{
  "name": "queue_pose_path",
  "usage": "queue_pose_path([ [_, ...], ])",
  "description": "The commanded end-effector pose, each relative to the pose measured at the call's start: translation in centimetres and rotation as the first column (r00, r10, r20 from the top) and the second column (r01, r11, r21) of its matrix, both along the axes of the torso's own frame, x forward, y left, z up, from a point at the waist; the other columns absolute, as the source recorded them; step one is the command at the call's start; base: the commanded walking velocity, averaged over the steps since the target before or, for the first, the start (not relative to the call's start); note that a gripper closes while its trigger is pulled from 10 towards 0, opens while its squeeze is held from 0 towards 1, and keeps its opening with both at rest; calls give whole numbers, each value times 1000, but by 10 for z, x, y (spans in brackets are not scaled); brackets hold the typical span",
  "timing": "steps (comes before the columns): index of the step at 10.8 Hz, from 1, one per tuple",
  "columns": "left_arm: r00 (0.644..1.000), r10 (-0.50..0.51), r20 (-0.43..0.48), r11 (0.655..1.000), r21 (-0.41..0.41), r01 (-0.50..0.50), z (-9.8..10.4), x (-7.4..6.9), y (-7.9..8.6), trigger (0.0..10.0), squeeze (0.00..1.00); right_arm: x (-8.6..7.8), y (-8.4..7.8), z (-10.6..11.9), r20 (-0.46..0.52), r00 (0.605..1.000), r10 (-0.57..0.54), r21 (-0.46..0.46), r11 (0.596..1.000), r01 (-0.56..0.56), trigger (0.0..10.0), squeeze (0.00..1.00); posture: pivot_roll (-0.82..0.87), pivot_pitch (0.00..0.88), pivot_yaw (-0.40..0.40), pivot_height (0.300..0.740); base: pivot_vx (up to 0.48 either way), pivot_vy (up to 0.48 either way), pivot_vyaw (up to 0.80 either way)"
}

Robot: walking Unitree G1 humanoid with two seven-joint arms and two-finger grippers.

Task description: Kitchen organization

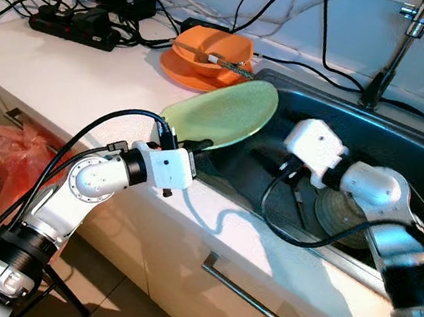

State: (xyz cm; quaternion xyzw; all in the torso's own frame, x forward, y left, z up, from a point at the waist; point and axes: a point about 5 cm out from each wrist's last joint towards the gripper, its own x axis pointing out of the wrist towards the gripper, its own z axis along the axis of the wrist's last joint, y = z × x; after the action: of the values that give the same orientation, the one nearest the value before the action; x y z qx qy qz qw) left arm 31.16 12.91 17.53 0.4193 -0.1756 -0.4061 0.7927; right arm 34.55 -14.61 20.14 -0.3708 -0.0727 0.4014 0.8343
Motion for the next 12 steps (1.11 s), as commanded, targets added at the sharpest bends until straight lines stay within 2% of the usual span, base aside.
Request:
queue_pose_path([
  [1, 998, -31, 46, 999, -12, 31, 12, -1, -1, 0, 0, 2, 2, 7, 24, 999, 38, -40, 999, -37, 10000, 0, 7, 0, 28, 740, 0, 0, 0],
  [4, 999, -39, 36, 999, -11, 39, 11, -3, -2, 0, 0, 5, 14, 15, 57, 989, 134, -93, 987, -128, 10000, 0, 7, 0, 24, 740, 0, 0, 0],
  [10, 997, -62, 35, 998, -29, 63, 12, -4, -10, 0, 0, 3, 42, 2, 16, 965, 261, -114, 960, -258, 10000, 0, 8, 0, 16, 740, 0, 0, 0],
  [12, 997, -73, 32, 997, -36, 75, 11, -7, -14, 0, 0, 4, 44, 2, 19, 960, 278, -122, 954, -274, 10000, 0, 8, 0, 13, 740, 0, 0, 0],
])
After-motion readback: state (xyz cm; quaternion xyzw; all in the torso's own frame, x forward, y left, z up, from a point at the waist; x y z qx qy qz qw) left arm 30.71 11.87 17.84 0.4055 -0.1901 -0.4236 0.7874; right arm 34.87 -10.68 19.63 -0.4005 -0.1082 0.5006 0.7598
